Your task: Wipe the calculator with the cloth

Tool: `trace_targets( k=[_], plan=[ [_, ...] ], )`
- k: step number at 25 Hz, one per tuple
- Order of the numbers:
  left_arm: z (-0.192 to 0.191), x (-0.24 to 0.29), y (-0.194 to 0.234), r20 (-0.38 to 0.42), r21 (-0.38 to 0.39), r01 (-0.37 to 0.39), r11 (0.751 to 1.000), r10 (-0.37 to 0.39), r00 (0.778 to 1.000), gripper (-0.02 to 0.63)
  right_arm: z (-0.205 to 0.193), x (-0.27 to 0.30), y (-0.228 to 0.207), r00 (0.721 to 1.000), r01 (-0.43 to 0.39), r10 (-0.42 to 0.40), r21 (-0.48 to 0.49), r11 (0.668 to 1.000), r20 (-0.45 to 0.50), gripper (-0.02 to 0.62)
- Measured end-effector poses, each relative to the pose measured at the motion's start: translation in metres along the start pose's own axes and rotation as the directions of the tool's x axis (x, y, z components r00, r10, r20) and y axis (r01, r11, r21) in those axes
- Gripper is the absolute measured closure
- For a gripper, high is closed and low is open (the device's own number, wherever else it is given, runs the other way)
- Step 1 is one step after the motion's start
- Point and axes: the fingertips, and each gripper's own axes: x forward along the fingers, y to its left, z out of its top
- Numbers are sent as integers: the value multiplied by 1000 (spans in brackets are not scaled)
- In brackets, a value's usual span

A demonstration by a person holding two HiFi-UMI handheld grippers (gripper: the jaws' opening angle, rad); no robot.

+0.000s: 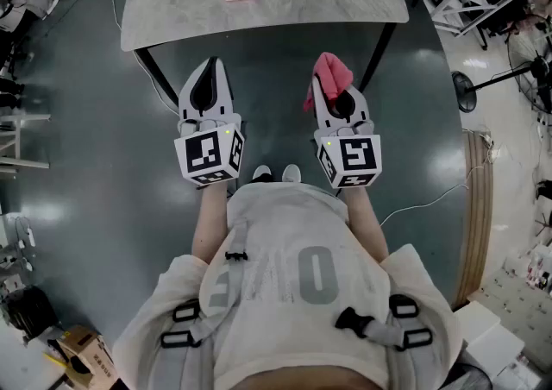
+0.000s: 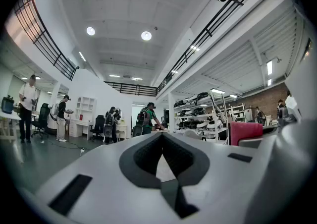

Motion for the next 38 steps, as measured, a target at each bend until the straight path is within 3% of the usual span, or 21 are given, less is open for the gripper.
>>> trace_targets(
  k=[13,19,29,38],
  plan=[
    [-14,-13,-6,-34,-17,-38,999,37,999,586,-21,-12,-14,999,-20,23,92,996,-33,541],
    [-28,9,-3,-64,-88,-64,994,58,996,586,-13,13,-19,997,-75,77,80,994,-18,541],
    [-32,96,21,-1,-127,-30,991,31,1000,586,1,92,-63,1000,-13,13,24,1000,2,540],
    [-47,214,77,-49,-118,-19,993,14,999,586,15,210,-104,998,42,-41,25,999,-51,540]
  ],
)
